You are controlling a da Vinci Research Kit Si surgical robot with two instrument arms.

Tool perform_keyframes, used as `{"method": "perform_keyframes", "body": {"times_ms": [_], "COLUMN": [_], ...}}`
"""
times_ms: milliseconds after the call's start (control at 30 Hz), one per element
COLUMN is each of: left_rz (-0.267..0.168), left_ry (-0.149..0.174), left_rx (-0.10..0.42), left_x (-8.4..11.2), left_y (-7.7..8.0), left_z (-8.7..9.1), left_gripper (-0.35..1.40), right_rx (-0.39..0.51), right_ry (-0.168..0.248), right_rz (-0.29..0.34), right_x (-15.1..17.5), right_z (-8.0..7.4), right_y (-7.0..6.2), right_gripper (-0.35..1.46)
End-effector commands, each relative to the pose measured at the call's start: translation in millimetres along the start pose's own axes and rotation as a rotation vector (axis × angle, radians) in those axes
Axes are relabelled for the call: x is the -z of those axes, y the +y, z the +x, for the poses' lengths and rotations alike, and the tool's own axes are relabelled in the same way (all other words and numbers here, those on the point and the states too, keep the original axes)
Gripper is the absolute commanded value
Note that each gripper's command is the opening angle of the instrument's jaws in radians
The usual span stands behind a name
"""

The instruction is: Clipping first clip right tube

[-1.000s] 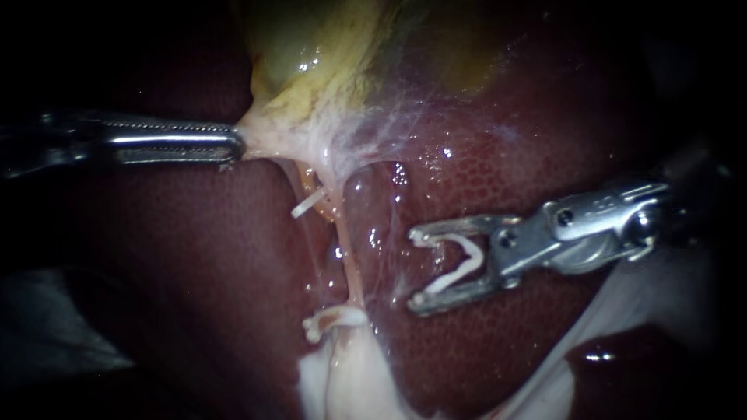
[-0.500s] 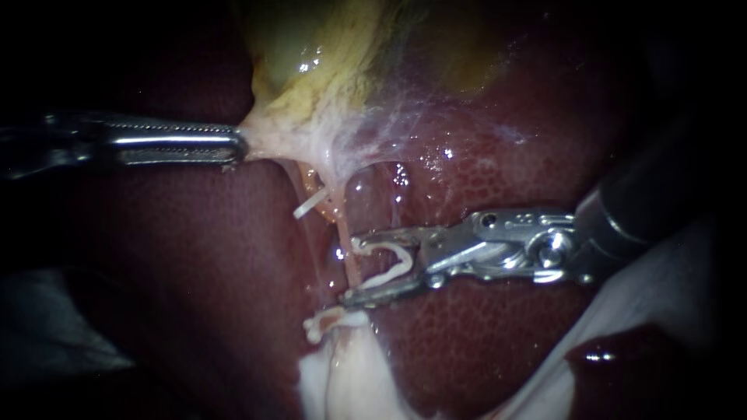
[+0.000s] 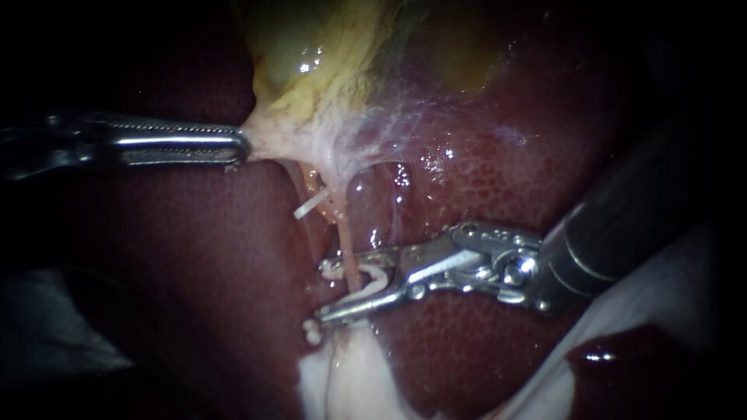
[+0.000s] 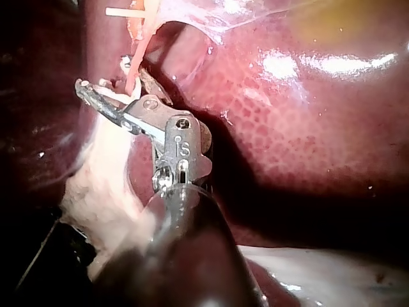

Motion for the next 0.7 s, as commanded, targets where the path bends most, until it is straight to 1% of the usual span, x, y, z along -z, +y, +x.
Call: {"method": "perform_keyframes", "body": {"times_ms": [33, 167, 267, 433, 567, 633, 700], "left_rz": [-0.001, 0.0, 0.0, 0.0, 0.0, 0.0, 0.0], "left_ry": [0.0, 0.0, 0.0, 0.0, 0.0, 0.0, 0.0], "left_rx": [0.0, -0.001, -0.001, -0.001, -0.001, -0.001, -0.001], "left_x": [0.0, 0.0, 0.0, 0.0, 0.0, 0.0, 0.0], "left_y": [0.0, 0.0, 0.0, 0.0, 0.0, 0.0, 0.0], "left_z": [0.0, -0.1, -0.1, -0.1, -0.1, -0.1, -0.1], "left_gripper": [-0.35, -0.35, -0.35, -0.35, -0.35, -0.35, -0.35], "right_rx": [0.001, 0.002, 0.0, -0.002, -0.02, -0.026, -0.038], "right_ry": [0.005, 0.02, 0.013, 0.006, 0.005, 0.004, 0.004], "right_rz": [0.016, 0.062, 0.091, 0.106, 0.109, 0.11, 0.111], "right_x": [-0.1, -0.5, -0.7, -0.7, -0.1, 0.1, 0.3], "right_z": [0.2, 0.9, 1.3, 1.5, 1.4, 1.4, 1.5], "right_y": [-0.5, -2.0, -2.9, -3.4, -3.6, -3.6, -3.7], "right_gripper": [0.5, 0.49, 0.46, 0.39, 0.2, 0.05, -0.06]}}
